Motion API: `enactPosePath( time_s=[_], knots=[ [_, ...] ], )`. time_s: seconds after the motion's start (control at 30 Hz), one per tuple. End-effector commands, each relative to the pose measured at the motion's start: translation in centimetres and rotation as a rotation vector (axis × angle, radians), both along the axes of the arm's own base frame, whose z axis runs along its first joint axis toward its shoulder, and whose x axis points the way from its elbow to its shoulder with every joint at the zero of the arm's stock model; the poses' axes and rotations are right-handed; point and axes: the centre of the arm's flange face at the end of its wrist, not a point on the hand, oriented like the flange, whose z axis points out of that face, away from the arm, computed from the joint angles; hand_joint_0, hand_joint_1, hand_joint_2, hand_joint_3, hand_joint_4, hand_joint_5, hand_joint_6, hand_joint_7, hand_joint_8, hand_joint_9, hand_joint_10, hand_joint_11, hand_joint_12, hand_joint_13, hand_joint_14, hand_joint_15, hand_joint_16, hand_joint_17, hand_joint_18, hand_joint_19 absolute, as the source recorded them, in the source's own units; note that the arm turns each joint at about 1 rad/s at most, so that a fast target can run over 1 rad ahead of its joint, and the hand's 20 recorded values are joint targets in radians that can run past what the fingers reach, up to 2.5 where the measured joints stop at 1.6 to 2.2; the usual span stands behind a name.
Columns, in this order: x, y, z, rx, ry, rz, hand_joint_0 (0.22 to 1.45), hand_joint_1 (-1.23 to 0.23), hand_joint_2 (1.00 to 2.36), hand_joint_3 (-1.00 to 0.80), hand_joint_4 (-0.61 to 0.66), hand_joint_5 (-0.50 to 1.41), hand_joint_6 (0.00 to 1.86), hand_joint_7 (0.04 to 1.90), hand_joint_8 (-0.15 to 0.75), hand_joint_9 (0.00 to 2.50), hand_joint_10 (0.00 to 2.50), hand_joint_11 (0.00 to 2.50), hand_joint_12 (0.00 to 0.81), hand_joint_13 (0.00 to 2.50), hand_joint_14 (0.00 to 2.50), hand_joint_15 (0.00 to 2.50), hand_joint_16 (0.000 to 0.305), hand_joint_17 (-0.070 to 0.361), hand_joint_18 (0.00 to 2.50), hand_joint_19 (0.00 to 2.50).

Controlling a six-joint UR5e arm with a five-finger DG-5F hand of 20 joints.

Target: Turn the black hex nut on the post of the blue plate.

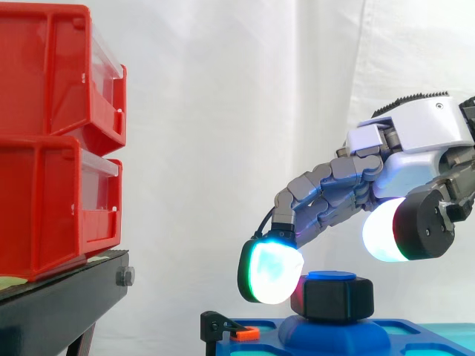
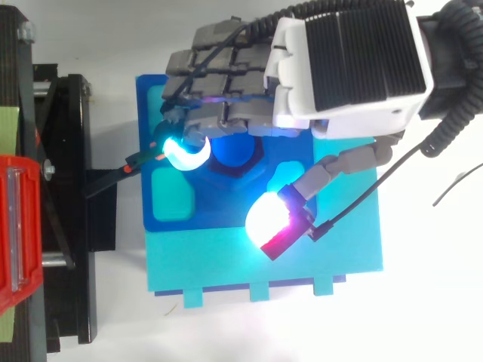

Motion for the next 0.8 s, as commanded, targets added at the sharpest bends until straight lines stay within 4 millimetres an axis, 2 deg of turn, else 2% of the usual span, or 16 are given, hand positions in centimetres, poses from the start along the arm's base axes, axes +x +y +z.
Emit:
enactPosePath(
  time_s=[0.0,0.4,0.77],
  knots=[
    [-0.1,-0.5,0.0,0.000,-0.002,0.004,0.46,-0.44,1.00,-0.50,0.23,-0.18,0.50,0.84,0.286,0.39,0.00,0.00,0.395,0.30,0.00,0.01,0.052,0.118,0.18,0.18],
    [-0.6,-2.3,0.1,0.008,-0.003,0.015,0.46,-0.44,1.00,-0.50,0.23,-0.18,0.50,0.84,0.286,0.39,0.00,0.00,0.396,0.30,0.00,0.01,0.052,0.118,0.18,0.18],
    [-0.8,-3.2,0.2,0.010,-0.013,0.021,0.46,-0.44,1.00,-0.50,0.23,-0.18,0.50,0.84,0.286,0.39,0.00,0.00,0.397,0.31,0.00,0.01,0.052,0.118,0.18,0.18]
  ],
)
